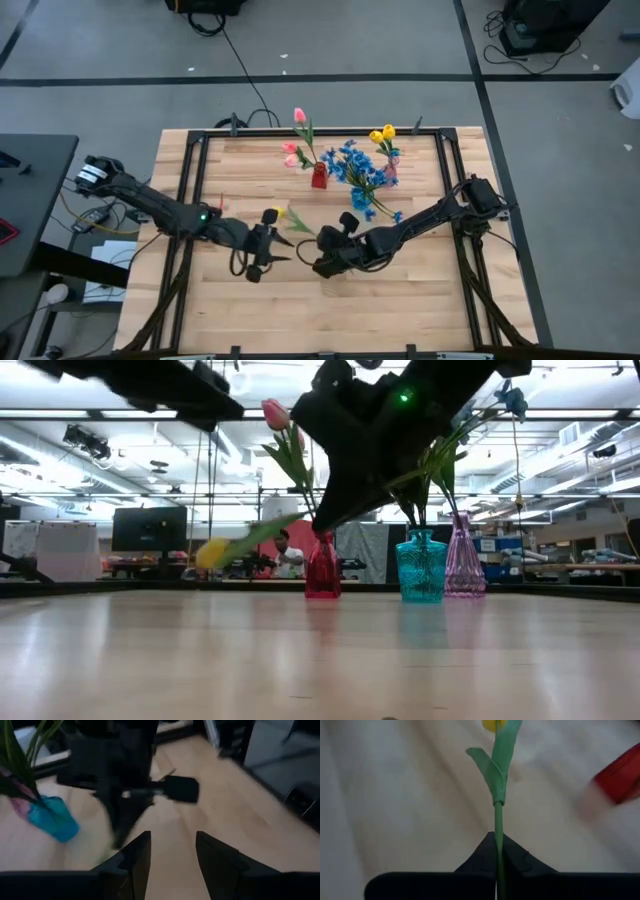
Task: Sort flowers into vase by color
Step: Put the yellow tulip into the pink vase
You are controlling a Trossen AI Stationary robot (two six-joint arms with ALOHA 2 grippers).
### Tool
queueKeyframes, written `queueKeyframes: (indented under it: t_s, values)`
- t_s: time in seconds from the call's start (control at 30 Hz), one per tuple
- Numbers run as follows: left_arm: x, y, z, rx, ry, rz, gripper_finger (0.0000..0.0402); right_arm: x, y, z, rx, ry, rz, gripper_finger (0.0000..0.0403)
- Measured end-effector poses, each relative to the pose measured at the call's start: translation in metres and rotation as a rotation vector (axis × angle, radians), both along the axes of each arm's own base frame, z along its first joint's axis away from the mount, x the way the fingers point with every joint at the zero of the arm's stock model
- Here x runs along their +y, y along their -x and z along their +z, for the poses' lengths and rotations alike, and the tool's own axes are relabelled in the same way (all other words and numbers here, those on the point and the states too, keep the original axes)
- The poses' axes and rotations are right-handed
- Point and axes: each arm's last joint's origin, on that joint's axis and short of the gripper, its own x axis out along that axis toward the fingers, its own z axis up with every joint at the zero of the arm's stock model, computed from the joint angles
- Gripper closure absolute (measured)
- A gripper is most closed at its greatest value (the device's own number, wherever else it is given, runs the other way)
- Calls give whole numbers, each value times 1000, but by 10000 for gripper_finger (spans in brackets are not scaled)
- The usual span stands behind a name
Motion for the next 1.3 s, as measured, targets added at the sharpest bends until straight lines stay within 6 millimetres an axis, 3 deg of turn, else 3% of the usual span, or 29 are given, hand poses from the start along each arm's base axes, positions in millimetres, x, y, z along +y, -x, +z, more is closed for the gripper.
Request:
queueKeyframes:
  t_s: [0.17, 0.33, 0.43, 0.67, 1.3]
  values:
    - [3, 14, -28, -122, 161, 23, 239, 8, -6, 11, -143, 142, -46, 391]
    - [10, 23, -39, -246, 288, 136, 239, 15, -12, 26, -266, 321, -76, 391]
    - [14, 25, -37, -320, 340, 215, 239, 18, -16, 37, -325, 408, -99, 391]
    - [20, 22, -18, -483, 405, 255, 239, 19, -24, 52, -409, 430, 3, 391]
    - [37, 19, -9, -578, 393, 312, 242, 21, -28, 54, -429, 452, 91, 384]
